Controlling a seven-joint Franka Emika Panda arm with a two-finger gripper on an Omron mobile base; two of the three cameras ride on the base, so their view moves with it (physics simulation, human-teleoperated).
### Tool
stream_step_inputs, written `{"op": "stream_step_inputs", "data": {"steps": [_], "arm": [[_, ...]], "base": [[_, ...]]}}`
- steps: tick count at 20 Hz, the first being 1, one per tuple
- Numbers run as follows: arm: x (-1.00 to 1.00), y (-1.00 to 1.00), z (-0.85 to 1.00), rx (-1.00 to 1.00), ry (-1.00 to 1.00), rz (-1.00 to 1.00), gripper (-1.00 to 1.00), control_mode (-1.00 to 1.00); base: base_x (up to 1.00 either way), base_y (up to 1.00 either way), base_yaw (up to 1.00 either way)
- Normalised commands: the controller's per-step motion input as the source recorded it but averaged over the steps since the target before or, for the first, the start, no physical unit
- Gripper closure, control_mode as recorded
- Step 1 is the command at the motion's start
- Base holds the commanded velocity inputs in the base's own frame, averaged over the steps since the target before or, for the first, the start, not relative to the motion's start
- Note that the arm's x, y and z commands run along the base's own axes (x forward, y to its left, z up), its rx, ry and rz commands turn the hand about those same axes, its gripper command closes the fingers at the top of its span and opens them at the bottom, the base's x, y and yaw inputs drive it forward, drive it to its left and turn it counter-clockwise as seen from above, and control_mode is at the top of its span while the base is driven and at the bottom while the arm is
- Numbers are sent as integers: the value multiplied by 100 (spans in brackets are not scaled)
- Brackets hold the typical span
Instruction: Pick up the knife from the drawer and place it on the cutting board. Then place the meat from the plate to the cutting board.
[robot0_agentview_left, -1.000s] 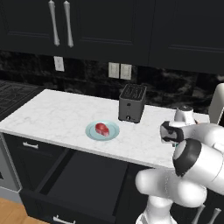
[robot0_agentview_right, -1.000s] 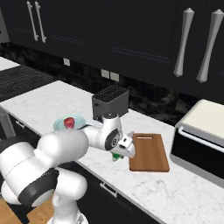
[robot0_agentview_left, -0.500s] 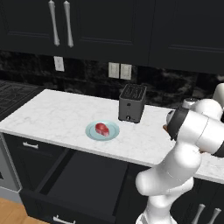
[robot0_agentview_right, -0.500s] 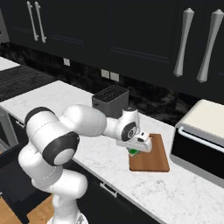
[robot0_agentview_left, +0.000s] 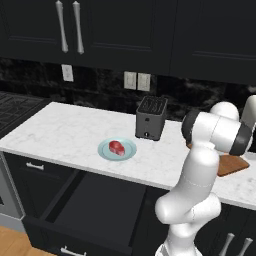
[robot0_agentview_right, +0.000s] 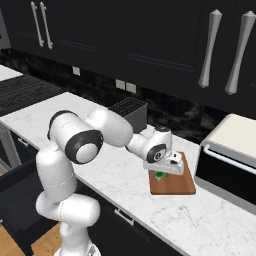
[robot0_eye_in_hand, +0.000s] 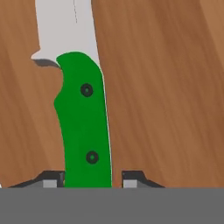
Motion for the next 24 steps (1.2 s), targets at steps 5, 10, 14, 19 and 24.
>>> {"op": "stream_step_inputs", "data": {"steps": [5, 10, 14, 19, 24], "arm": [[-20, 0, 33, 1, 0, 14, -100, -100], [-33, 41, 7, -3, -3, 9, -100, -100], [-26, 64, 9, -2, -8, 4, -100, -100], [-21, 38, 47, 0, -12, 0, -100, -100], [-27, 81, 5, -4, -1, 0, -100, -100]], "base": [[0, 0, 0], [0, 0, 0], [0, 0, 0], [0, 0, 0], [0, 0, 0]]}}
